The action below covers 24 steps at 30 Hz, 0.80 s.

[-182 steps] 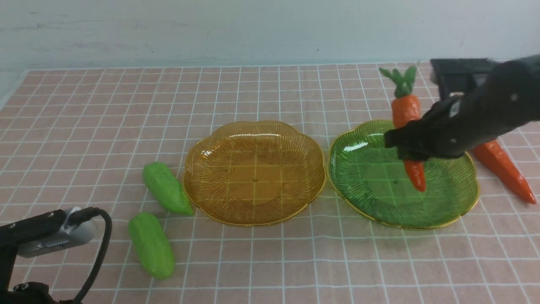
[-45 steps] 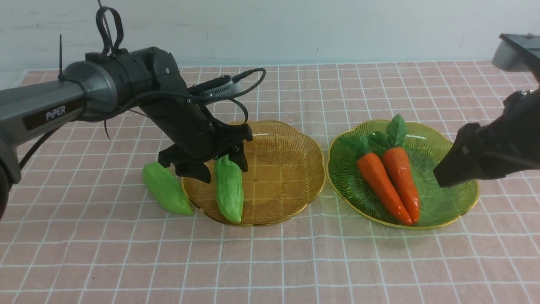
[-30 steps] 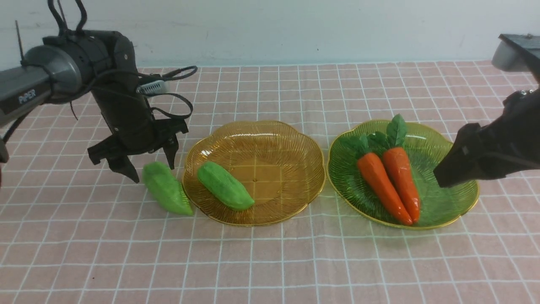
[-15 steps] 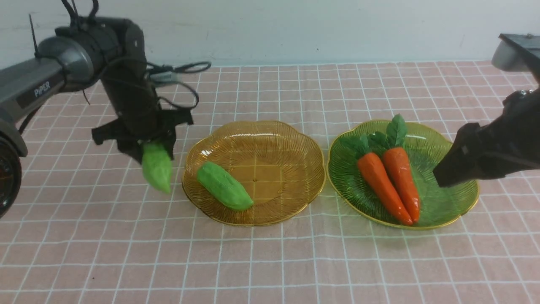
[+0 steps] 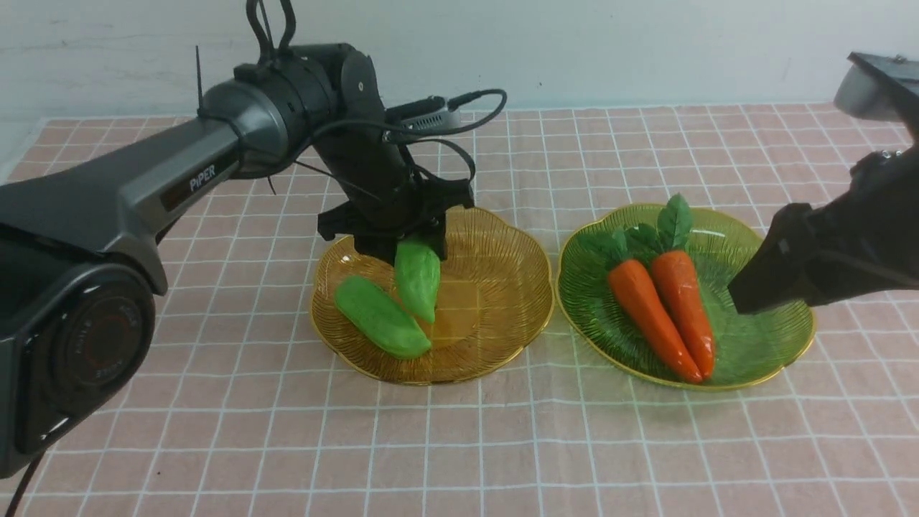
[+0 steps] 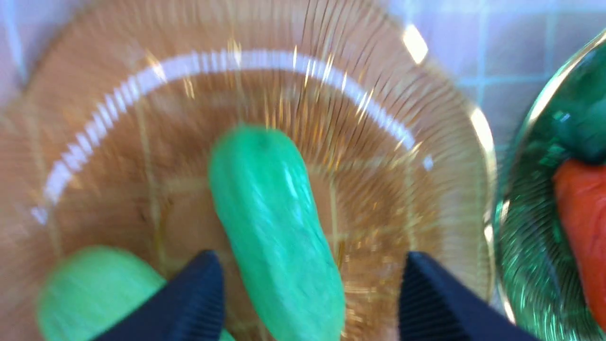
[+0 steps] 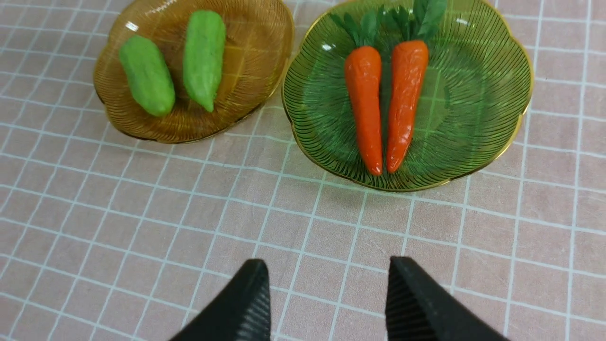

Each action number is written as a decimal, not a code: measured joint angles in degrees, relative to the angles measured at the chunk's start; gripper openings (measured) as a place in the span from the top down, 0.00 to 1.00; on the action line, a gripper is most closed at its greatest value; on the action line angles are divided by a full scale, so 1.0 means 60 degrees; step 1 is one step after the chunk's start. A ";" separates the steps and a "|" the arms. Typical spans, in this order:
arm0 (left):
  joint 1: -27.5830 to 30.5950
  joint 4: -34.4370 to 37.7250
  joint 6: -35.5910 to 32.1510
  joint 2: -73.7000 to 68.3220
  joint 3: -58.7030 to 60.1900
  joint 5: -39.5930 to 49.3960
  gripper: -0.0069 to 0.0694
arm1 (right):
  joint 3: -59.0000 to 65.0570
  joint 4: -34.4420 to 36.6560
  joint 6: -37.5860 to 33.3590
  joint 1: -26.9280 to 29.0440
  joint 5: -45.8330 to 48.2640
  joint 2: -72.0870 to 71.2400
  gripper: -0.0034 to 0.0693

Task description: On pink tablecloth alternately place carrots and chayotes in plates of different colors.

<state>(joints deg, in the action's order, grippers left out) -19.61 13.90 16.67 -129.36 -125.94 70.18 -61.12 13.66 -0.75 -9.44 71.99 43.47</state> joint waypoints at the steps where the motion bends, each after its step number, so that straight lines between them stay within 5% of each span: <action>1: 0.0000 -0.0135 -0.0329 0.0090 -0.0304 0.0009 0.36 | 0.0295 -0.0066 0.0000 0.0000 0.0046 -0.0647 0.57; 8: 0.0000 -0.0470 -0.1822 0.0850 -0.0824 0.0136 0.85 | 0.2446 -0.0313 -0.0045 0.0000 -0.0631 -0.4537 0.83; 12: 0.0000 -0.0498 -0.1945 0.1018 -0.0824 0.0215 0.90 | 0.4574 -0.0304 -0.0669 0.0000 -0.3475 -0.6396 0.95; 24: 0.0000 -0.0506 -0.2383 0.1752 -0.0824 0.0236 0.91 | 0.7560 0.0033 -0.1318 0.0000 -0.8141 -0.7071 0.97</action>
<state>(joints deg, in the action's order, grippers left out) -19.61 10.86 2.37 -118.85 -130.88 71.60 -15.76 13.86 -8.67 -9.44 23.15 1.05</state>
